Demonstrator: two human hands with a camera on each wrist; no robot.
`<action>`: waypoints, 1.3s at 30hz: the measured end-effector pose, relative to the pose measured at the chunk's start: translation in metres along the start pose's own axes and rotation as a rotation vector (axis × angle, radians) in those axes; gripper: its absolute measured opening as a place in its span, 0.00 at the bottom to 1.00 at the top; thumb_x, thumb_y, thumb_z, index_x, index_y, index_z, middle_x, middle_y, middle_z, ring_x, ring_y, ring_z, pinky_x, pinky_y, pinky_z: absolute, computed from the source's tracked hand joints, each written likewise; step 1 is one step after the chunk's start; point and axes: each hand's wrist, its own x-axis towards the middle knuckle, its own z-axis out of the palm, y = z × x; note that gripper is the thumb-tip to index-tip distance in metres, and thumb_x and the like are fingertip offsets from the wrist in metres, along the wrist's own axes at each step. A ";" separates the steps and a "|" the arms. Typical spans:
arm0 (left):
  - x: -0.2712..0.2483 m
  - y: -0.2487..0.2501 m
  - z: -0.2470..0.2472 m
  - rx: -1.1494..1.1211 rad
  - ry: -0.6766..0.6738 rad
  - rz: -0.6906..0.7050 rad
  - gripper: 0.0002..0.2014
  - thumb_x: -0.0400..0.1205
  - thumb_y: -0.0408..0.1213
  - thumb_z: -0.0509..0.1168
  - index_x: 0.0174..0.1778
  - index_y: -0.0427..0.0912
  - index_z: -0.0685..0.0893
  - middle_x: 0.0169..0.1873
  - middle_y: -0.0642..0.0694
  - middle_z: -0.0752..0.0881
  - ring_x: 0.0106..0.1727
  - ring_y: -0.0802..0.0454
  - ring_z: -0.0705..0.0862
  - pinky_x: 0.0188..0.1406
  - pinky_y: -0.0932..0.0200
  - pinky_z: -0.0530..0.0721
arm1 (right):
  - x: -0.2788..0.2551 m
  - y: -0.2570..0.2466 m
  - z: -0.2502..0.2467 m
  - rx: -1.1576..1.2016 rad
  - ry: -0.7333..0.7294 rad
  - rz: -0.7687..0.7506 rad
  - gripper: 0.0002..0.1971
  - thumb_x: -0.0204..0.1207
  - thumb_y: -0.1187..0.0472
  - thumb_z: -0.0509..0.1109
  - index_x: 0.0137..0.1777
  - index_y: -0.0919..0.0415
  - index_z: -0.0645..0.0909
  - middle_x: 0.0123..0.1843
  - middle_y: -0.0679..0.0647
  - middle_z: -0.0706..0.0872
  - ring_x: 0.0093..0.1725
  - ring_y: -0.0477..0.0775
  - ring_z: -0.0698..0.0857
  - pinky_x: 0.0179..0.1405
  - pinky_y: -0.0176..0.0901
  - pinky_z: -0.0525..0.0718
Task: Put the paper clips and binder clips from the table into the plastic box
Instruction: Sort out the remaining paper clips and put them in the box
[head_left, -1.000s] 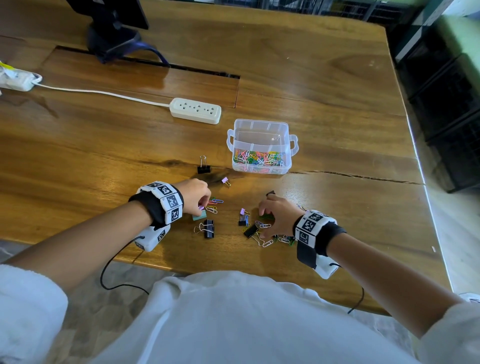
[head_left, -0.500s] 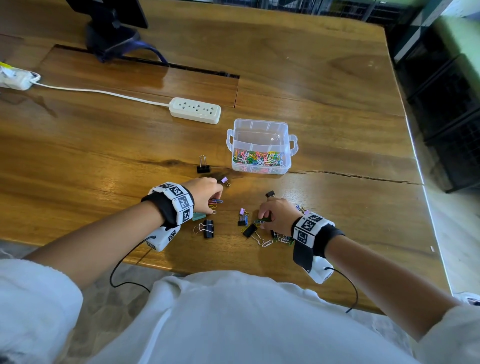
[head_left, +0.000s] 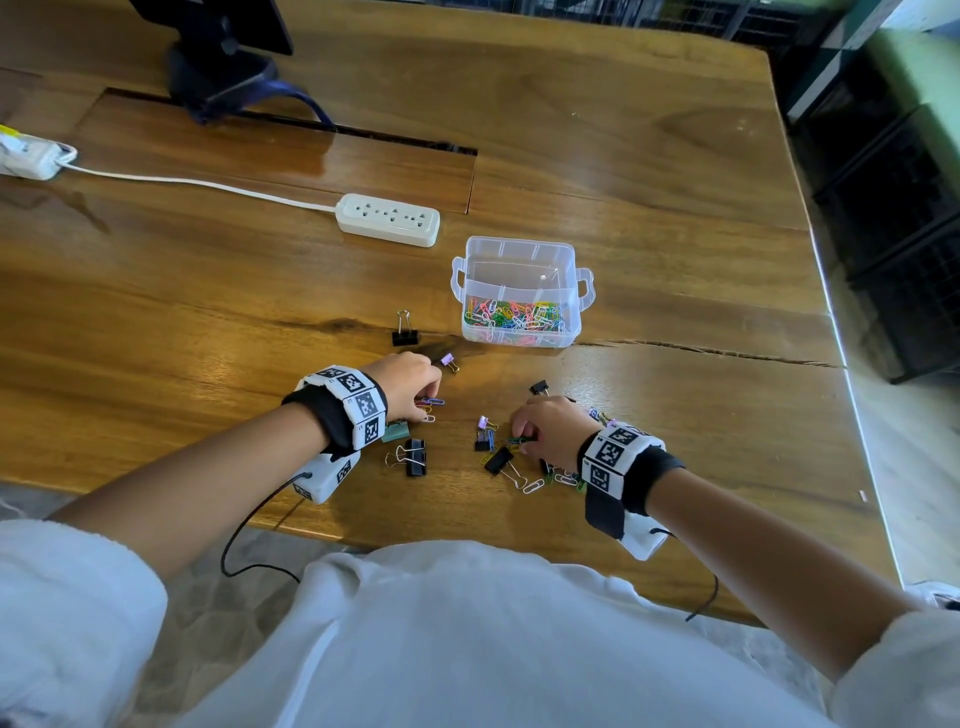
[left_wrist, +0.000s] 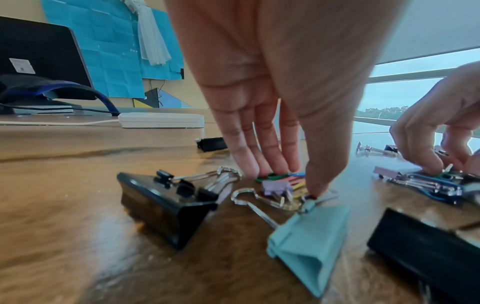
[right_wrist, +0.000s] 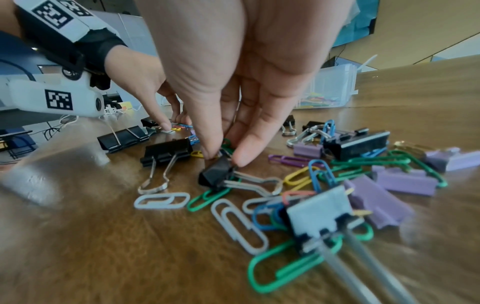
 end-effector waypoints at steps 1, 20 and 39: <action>0.001 0.001 -0.001 0.001 0.001 0.003 0.10 0.78 0.38 0.68 0.53 0.40 0.81 0.53 0.44 0.82 0.47 0.51 0.77 0.45 0.60 0.75 | 0.001 0.000 -0.001 -0.002 -0.012 0.008 0.10 0.75 0.60 0.70 0.55 0.58 0.82 0.55 0.52 0.84 0.52 0.50 0.81 0.48 0.36 0.77; 0.005 -0.003 0.004 -0.098 0.069 0.000 0.14 0.74 0.38 0.74 0.55 0.43 0.84 0.53 0.45 0.82 0.54 0.49 0.80 0.46 0.61 0.74 | 0.000 -0.002 -0.005 0.059 -0.018 0.013 0.12 0.70 0.56 0.76 0.52 0.57 0.84 0.50 0.51 0.87 0.44 0.46 0.79 0.47 0.38 0.81; 0.011 0.008 -0.004 0.016 -0.060 0.031 0.08 0.80 0.34 0.67 0.53 0.39 0.85 0.53 0.43 0.87 0.55 0.47 0.84 0.49 0.58 0.80 | 0.004 -0.020 -0.010 -0.255 -0.198 -0.037 0.13 0.69 0.60 0.71 0.54 0.61 0.82 0.56 0.57 0.85 0.56 0.60 0.82 0.55 0.52 0.84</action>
